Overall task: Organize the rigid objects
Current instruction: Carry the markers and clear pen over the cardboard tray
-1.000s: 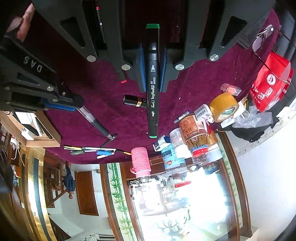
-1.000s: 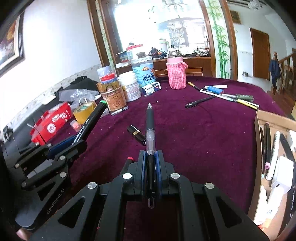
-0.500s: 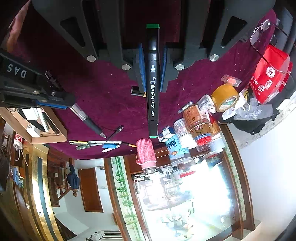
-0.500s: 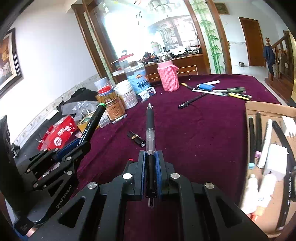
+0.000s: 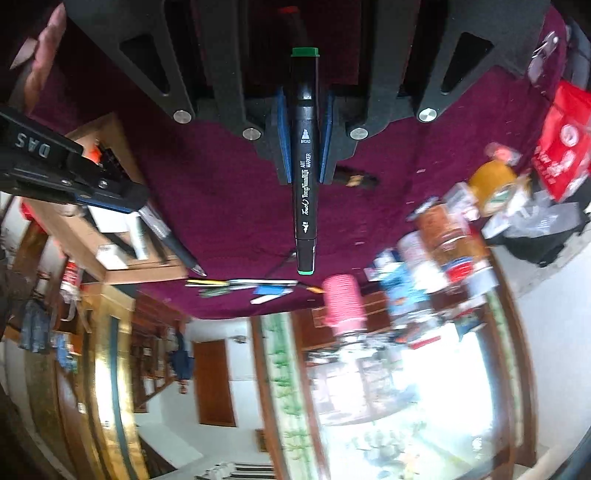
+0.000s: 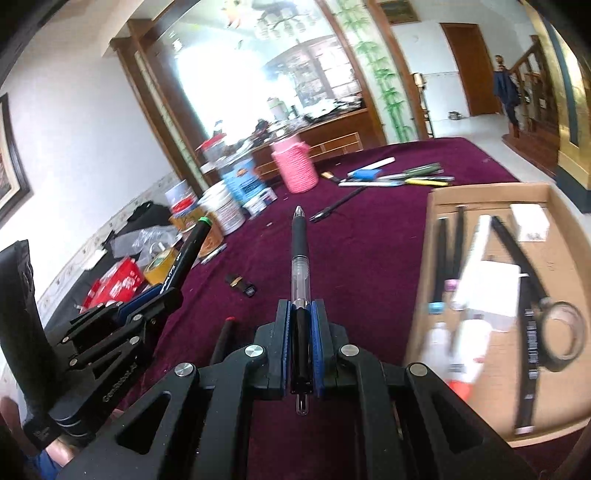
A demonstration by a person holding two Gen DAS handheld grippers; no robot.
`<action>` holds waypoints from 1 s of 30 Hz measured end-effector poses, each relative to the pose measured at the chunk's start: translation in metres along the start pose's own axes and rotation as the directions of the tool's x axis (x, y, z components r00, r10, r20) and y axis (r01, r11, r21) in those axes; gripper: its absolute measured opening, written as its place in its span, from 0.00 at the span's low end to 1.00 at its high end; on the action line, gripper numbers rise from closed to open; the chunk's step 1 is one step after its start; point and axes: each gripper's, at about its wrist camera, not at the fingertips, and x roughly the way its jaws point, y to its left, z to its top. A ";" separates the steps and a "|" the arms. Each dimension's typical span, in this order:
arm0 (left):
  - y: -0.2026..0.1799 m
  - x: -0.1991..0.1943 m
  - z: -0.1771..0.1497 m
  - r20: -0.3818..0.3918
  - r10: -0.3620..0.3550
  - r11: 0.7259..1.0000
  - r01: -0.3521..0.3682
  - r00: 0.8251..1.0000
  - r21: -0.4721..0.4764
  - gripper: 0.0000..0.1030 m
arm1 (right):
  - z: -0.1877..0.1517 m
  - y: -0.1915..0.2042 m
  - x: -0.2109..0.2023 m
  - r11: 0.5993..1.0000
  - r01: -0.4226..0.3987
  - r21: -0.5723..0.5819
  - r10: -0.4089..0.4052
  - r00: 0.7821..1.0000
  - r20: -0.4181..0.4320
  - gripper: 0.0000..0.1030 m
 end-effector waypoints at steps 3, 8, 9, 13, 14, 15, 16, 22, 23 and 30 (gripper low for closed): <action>-0.024 0.003 0.011 -0.031 -0.105 0.994 0.106 0.994 0.011 0.12 | 0.008 -0.025 -0.015 0.999 0.035 0.034 -0.035 0.999 0.013 0.09; -0.069 0.015 0.031 -0.091 -0.249 0.967 0.252 0.964 0.025 0.12 | 0.021 -0.067 -0.041 0.991 0.105 0.079 -0.109 0.993 0.036 0.09; -0.077 0.018 0.034 -0.103 -0.272 0.961 0.276 0.957 0.027 0.12 | 0.024 -0.076 -0.046 0.988 0.125 0.088 -0.129 0.991 0.040 0.09; -0.125 0.034 0.043 -0.163 -0.341 0.934 0.354 0.926 0.052 0.12 | 0.032 -0.111 -0.063 0.973 0.188 0.132 -0.195 0.980 0.040 0.09; -0.137 0.038 0.044 -0.177 -0.353 0.928 0.368 0.919 0.062 0.12 | 0.033 -0.118 -0.064 0.969 0.205 0.135 -0.211 0.977 0.033 0.09; -0.148 0.042 0.044 -0.189 -0.362 0.922 0.380 0.913 0.071 0.12 | 0.034 -0.121 -0.065 0.967 0.219 0.131 -0.225 0.974 0.025 0.09; -0.155 0.044 0.044 -0.195 -0.366 0.920 0.386 0.910 0.075 0.12 | 0.033 -0.128 -0.065 0.961 0.246 0.126 -0.250 0.968 0.013 0.09; -0.192 0.062 0.040 -0.269 -0.400 0.898 0.433 0.876 0.075 0.12 | 0.033 -0.151 -0.059 0.938 0.324 0.123 -0.319 0.946 -0.062 0.09; -0.195 0.066 0.039 -0.283 -0.405 0.896 0.439 0.870 0.068 0.12 | 0.033 -0.153 -0.057 0.936 0.331 0.121 -0.324 0.943 -0.073 0.09; -0.196 0.082 0.032 -0.325 -0.407 0.898 0.440 0.853 0.030 0.12 | 0.035 -0.159 -0.048 0.925 0.369 0.091 -0.358 0.926 -0.123 0.09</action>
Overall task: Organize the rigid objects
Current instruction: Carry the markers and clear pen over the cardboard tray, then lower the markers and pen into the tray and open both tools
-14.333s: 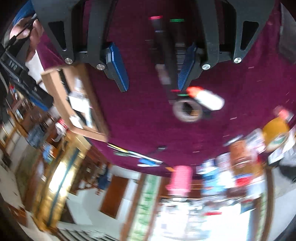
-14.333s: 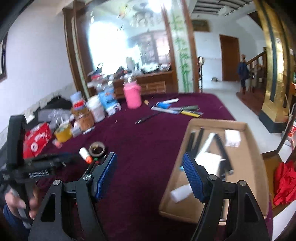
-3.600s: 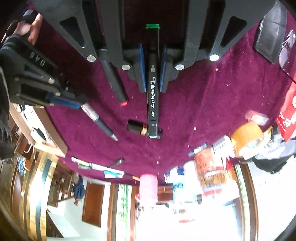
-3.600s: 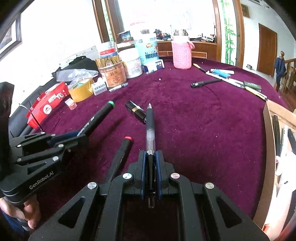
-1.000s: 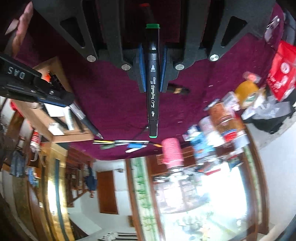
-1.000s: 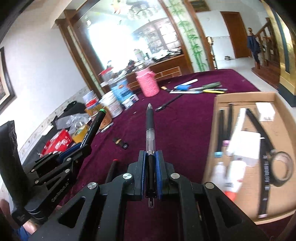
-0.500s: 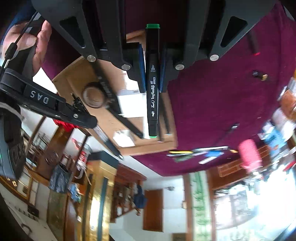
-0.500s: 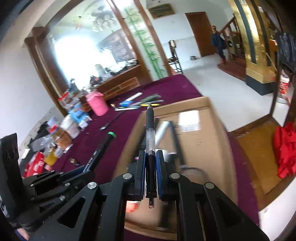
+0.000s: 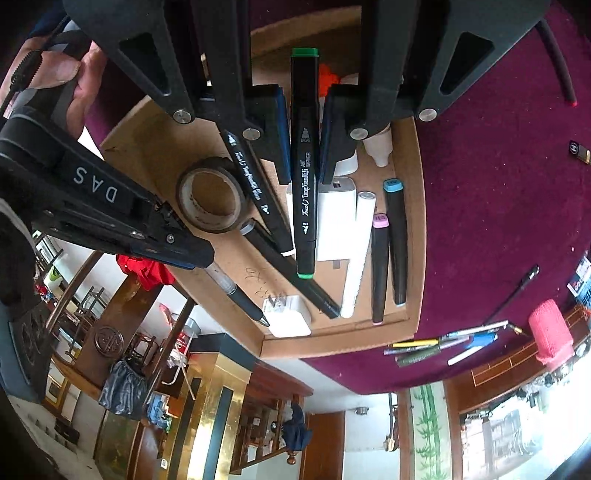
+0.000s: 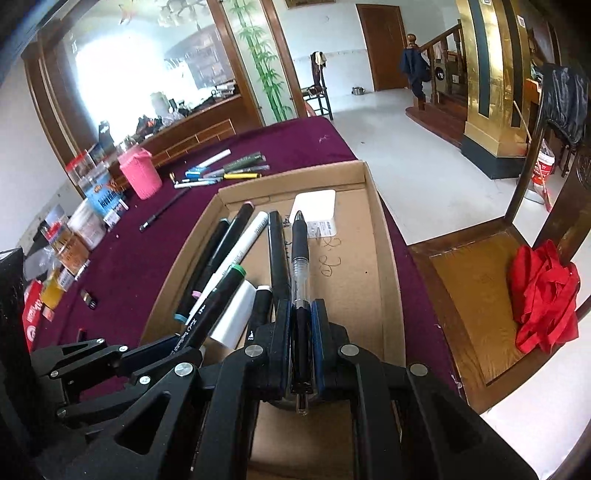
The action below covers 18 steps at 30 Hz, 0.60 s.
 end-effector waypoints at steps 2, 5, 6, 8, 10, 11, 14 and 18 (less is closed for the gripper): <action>0.002 0.003 0.000 -0.004 0.001 1.000 -0.001 1.000 -0.002 0.12 | 0.001 0.002 0.004 1.000 0.011 -0.008 -0.011 1.000 -0.012 0.09; 0.002 0.003 0.000 -0.001 0.001 1.000 -0.001 1.000 -0.002 0.12 | 0.001 0.003 0.008 1.000 0.023 -0.014 -0.023 0.999 -0.028 0.09; 0.001 0.004 0.001 0.001 0.001 1.000 -0.001 1.000 -0.004 0.12 | 0.001 0.002 0.009 0.999 0.028 -0.017 -0.028 0.999 -0.032 0.09; 0.002 0.006 0.003 0.004 -0.001 1.000 0.001 1.000 -0.005 0.12 | 0.002 0.002 0.011 0.999 0.040 -0.023 -0.041 0.998 -0.041 0.09; 0.002 0.007 0.005 0.005 -0.002 1.000 0.002 1.000 -0.005 0.12 | 0.002 0.001 0.013 0.998 0.053 -0.031 -0.055 0.997 -0.053 0.09; 0.001 0.008 0.006 0.004 -0.006 1.000 0.006 1.000 -0.005 0.12 | 0.002 0.000 0.014 0.998 0.057 -0.030 -0.059 0.997 -0.058 0.09; -0.002 0.011 0.011 0.005 -0.010 1.000 0.010 1.000 0.000 0.12 | 0.004 -0.004 0.016 0.997 0.071 -0.029 -0.073 0.995 -0.072 0.09; -0.006 0.014 0.016 0.001 -0.025 1.000 0.025 1.000 0.003 0.12 | 0.005 -0.005 0.019 0.995 0.094 -0.022 -0.095 0.992 -0.085 0.09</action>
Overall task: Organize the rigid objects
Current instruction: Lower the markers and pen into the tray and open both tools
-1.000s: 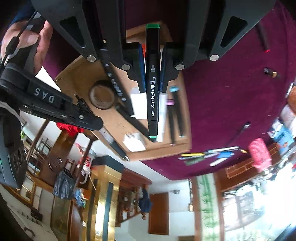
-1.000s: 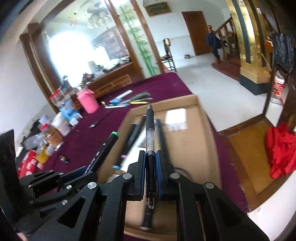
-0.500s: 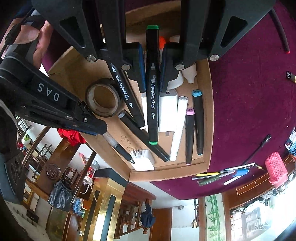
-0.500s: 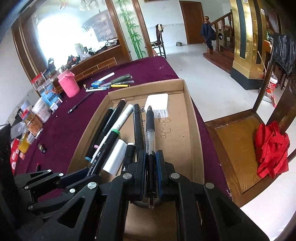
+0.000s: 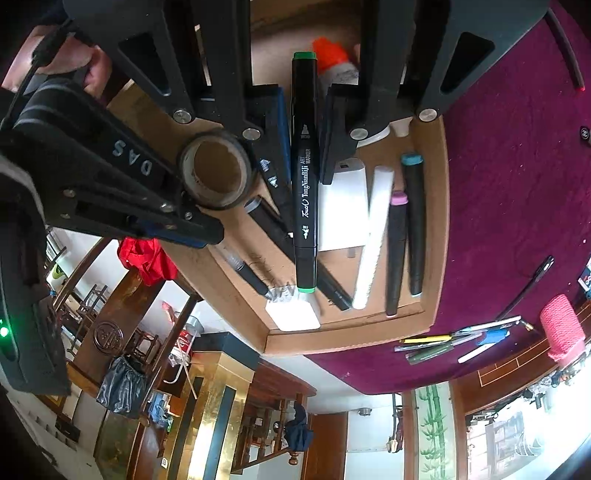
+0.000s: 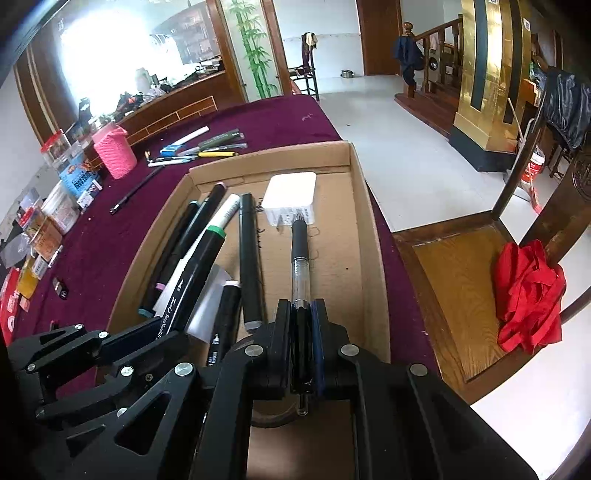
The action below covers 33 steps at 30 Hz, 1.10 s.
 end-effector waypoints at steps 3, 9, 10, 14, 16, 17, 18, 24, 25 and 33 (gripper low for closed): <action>-0.004 0.003 0.003 -0.008 -0.016 1.000 0.016 1.000 0.006 0.12 | 0.000 -0.001 0.003 1.000 0.011 0.002 -0.011 1.000 -0.014 0.09; -0.010 0.009 0.006 -0.023 -0.038 0.999 0.038 0.999 0.014 0.12 | 0.001 0.001 0.006 1.000 0.015 0.008 -0.014 1.000 -0.020 0.09; -0.010 0.011 0.006 -0.030 -0.044 0.999 0.044 0.999 0.011 0.12 | 0.001 0.002 0.006 1.000 0.015 0.007 -0.015 1.000 -0.020 0.09; -0.008 0.015 0.005 -0.042 -0.065 0.998 0.065 0.997 0.002 0.12 | 0.002 0.004 0.008 1.000 0.012 0.009 -0.011 1.000 -0.023 0.09; -0.007 0.015 0.004 -0.041 -0.067 0.998 0.067 0.997 0.001 0.12 | 0.002 0.005 0.008 1.000 0.008 0.013 -0.008 1.000 -0.022 0.09; -0.006 0.014 0.004 -0.043 -0.072 0.997 0.072 0.996 -0.003 0.12 | 0.003 0.005 0.009 1.000 0.007 0.013 -0.007 1.000 -0.023 0.09; -0.005 0.014 0.003 -0.044 -0.075 0.997 0.075 0.996 -0.009 0.12 | 0.002 0.005 0.008 1.000 0.005 0.017 -0.005 1.000 -0.023 0.09; -0.005 0.011 0.002 -0.046 -0.077 0.997 0.076 0.996 -0.019 0.12 | 0.002 0.006 0.004 0.999 -0.011 0.032 0.012 1.000 -0.016 0.10; -0.005 0.010 0.002 -0.046 -0.079 0.997 0.078 0.996 -0.021 0.12 | 0.002 0.006 0.002 0.999 -0.013 0.034 0.014 1.000 -0.012 0.10; -0.001 0.002 -0.001 -0.046 -0.096 0.995 0.094 0.994 -0.041 0.12 | 0.002 0.007 -0.014 0.998 -0.028 0.050 0.027 0.999 0.023 0.18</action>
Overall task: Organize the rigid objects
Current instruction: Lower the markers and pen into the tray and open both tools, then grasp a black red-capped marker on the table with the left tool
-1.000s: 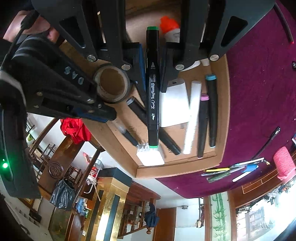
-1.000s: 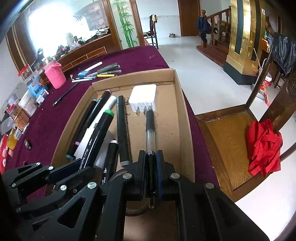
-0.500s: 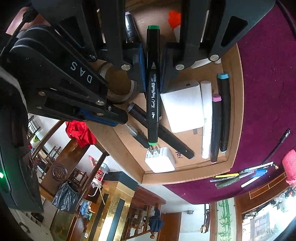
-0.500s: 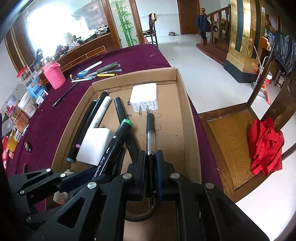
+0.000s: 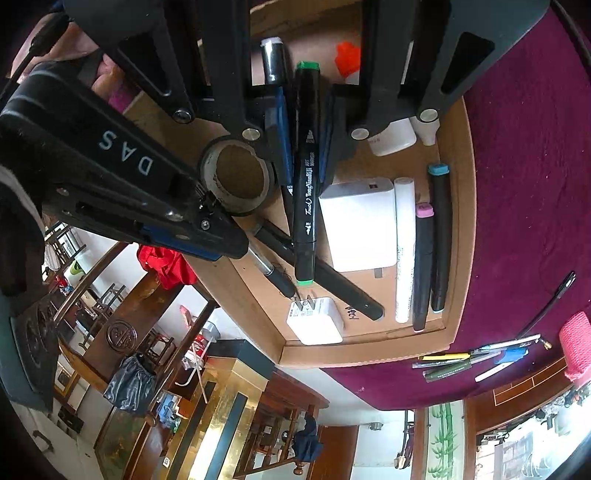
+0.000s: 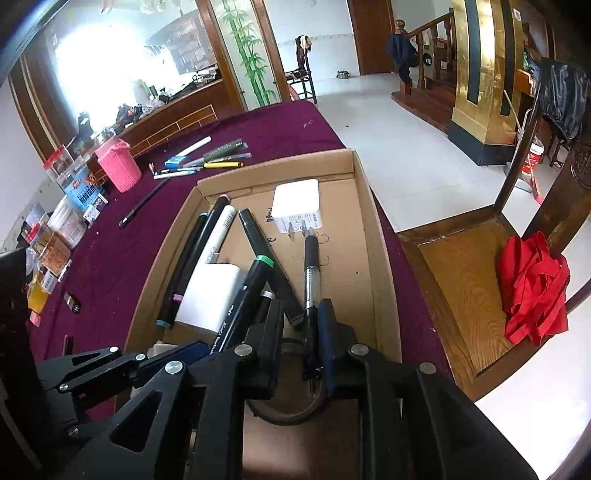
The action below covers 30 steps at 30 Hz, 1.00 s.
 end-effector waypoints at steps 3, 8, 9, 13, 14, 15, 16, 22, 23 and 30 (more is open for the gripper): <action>0.000 -0.005 -0.002 0.001 -0.005 1.000 0.005 1.000 0.001 0.13 | 0.000 0.000 -0.006 1.000 0.000 0.008 0.000 1.000 0.012 0.21; 0.002 -0.018 -0.007 0.014 -0.004 1.000 0.004 1.000 0.005 0.13 | -0.002 0.004 -0.015 1.000 -0.012 0.017 0.012 0.999 0.031 0.22; 0.003 -0.020 -0.007 0.017 -0.004 1.000 0.004 1.000 0.004 0.13 | -0.002 0.005 -0.017 1.000 -0.015 0.017 0.014 0.999 0.034 0.22; 0.011 -0.033 -0.014 0.028 -0.004 1.000 0.004 1.000 -0.009 0.13 | -0.004 0.017 -0.027 0.999 -0.040 0.011 0.039 0.998 0.053 0.22; 0.016 -0.039 -0.018 0.033 -0.004 1.000 0.004 0.999 -0.016 0.13 | -0.004 0.021 -0.029 0.999 -0.049 0.006 0.048 0.997 0.057 0.22; 0.019 -0.043 -0.020 0.038 -0.003 1.000 0.004 0.999 -0.019 0.13 | -0.005 0.026 -0.031 0.999 -0.055 -0.001 0.055 0.997 0.061 0.22; 0.025 -0.050 -0.025 0.047 0.002 1.000 -0.001 0.999 -0.025 0.13 | -0.007 0.033 -0.035 0.998 -0.065 -0.014 0.065 0.995 0.069 0.22; 0.069 -0.086 -0.050 0.096 0.037 0.996 -0.029 0.995 -0.086 0.13 | -0.015 0.084 -0.043 0.983 -0.160 -0.090 0.169 0.980 0.102 0.29; 0.081 -0.095 -0.059 0.102 0.047 0.994 -0.036 0.994 -0.103 0.13 | -0.016 0.095 -0.043 0.979 -0.174 -0.106 0.185 0.977 0.103 0.29; 0.154 -0.137 -0.121 0.117 0.138 0.967 -0.108 0.983 -0.231 0.13 | -0.044 0.164 -0.014 0.944 -0.270 -0.189 0.280 0.960 0.025 0.30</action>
